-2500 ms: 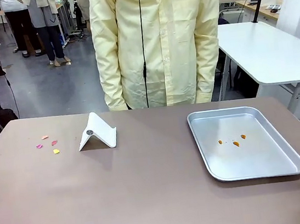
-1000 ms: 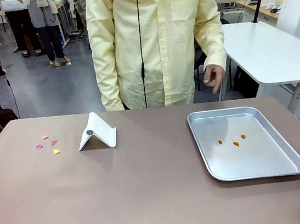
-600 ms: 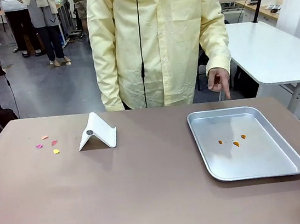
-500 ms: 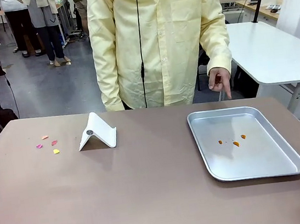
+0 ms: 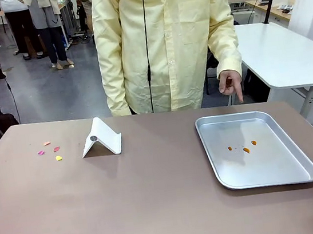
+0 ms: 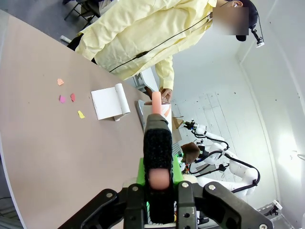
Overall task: Clean the surface of the table.
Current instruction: If a person points to the right, clean the right side of the table with your right hand, and if they point to the left, clean the left side with your left hand.
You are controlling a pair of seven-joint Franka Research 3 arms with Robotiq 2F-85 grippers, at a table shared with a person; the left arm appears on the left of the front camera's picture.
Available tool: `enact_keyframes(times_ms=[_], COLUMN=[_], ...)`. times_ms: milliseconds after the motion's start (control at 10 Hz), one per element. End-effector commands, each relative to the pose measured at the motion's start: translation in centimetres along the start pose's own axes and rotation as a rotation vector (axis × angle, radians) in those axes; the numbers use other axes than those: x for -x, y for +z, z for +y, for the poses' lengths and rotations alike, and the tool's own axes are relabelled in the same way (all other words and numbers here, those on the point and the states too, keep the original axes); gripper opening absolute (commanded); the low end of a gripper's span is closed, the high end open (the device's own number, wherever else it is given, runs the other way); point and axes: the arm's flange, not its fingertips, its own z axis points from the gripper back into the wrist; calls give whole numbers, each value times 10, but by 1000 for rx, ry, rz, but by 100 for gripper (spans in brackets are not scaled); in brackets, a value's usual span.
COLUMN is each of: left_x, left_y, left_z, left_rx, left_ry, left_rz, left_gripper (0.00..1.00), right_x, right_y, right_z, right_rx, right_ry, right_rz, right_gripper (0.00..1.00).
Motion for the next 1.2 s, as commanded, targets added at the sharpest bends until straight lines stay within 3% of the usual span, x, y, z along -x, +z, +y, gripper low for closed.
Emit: enact_keyframes(times_ms=[0, 300, 600, 900, 1100], left_x=[3, 3, 3, 3, 3], left_y=[-2, -2, -2, -2, -2], left_z=[-5, -5, -5, -5, -5], left_rx=[22, 22, 22, 22, 22], left_ry=[-10, -10, -10, -10, -10], left_rz=[-14, -14, -14, -14, -14], left_gripper=[22, 22, 22, 22, 22], right_x=[-42, -126, -185, -206, -215], right_y=[2, -18, -79, -135, -169], right_z=[14, 27, 21, 7, -7], right_rx=[96, 220, 305, 394, 450], right_ry=[7, 68, 148, 118, -8], right_rz=[50, 162, 335, 334, 280], right_gripper=[6, 6, 6, 6, 6])
